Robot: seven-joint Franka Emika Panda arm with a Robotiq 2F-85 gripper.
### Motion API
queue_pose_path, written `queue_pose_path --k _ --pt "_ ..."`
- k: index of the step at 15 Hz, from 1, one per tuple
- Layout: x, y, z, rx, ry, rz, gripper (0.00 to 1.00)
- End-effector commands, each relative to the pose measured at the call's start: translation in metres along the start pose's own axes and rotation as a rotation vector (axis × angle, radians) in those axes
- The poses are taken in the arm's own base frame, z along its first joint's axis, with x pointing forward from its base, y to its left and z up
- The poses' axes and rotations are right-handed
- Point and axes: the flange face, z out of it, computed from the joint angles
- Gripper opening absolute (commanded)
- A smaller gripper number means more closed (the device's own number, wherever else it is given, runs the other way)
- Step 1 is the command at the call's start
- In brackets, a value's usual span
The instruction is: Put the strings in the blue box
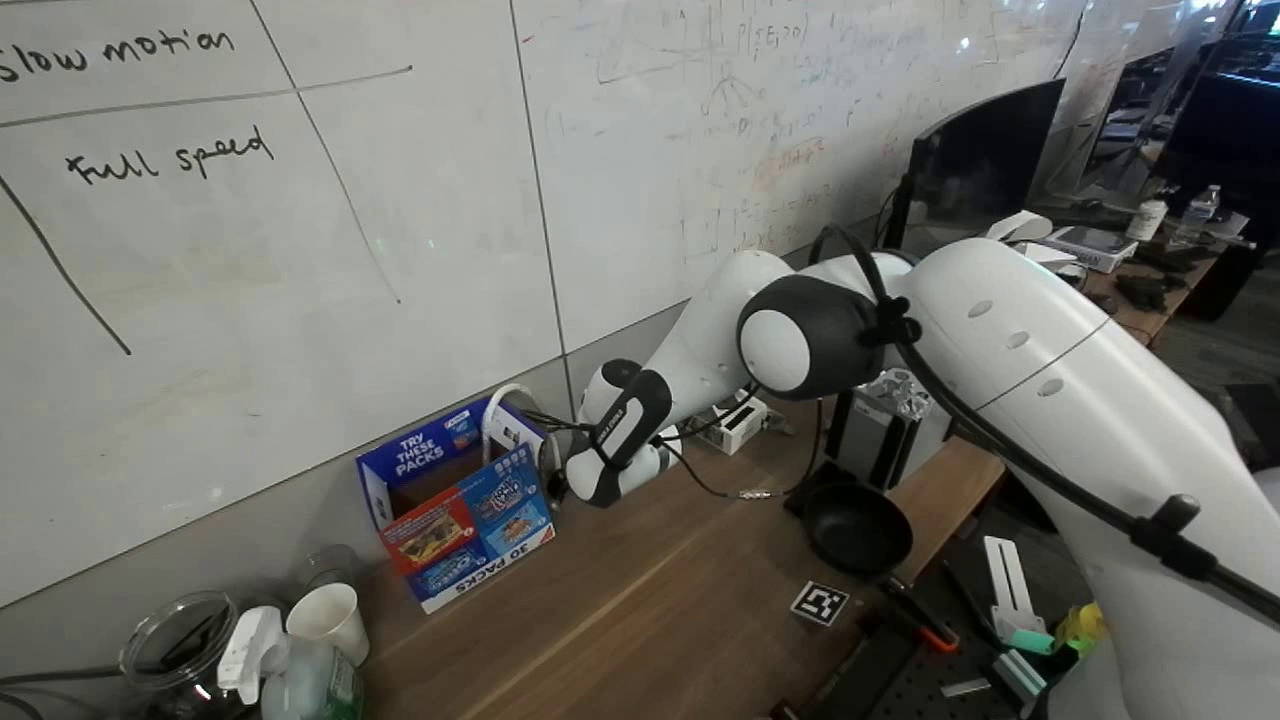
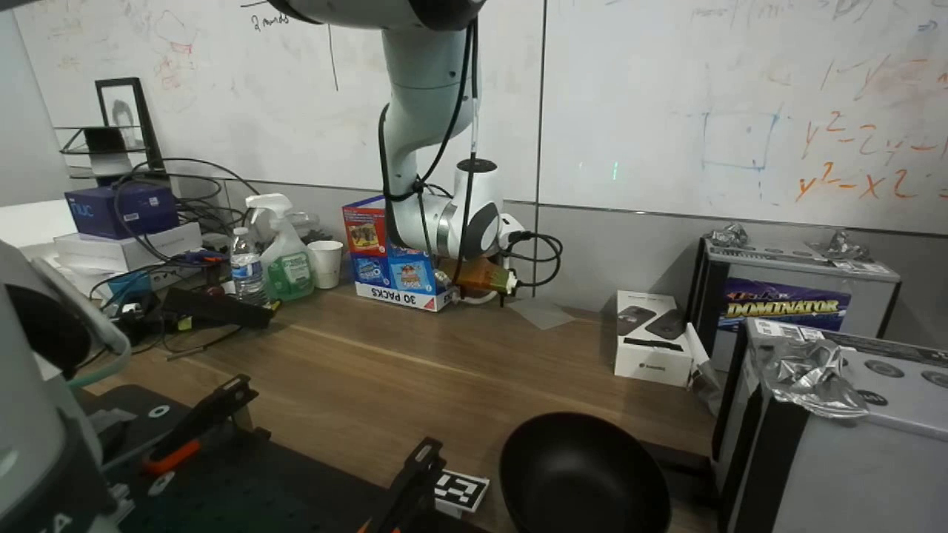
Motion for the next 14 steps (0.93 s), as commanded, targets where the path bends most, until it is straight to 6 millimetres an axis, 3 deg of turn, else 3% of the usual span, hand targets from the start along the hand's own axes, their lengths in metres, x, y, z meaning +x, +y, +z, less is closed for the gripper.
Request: queue_pose_path --k 1,5,14 --pt "0.02 -0.005 -0.003 -0.037 0.043 0.004 1.0" --pt "0.03 -0.006 -0.014 -0.096 0.089 -0.006 1.0" --pt "0.023 -0.022 -0.009 -0.065 -0.029 0.028 1.0"
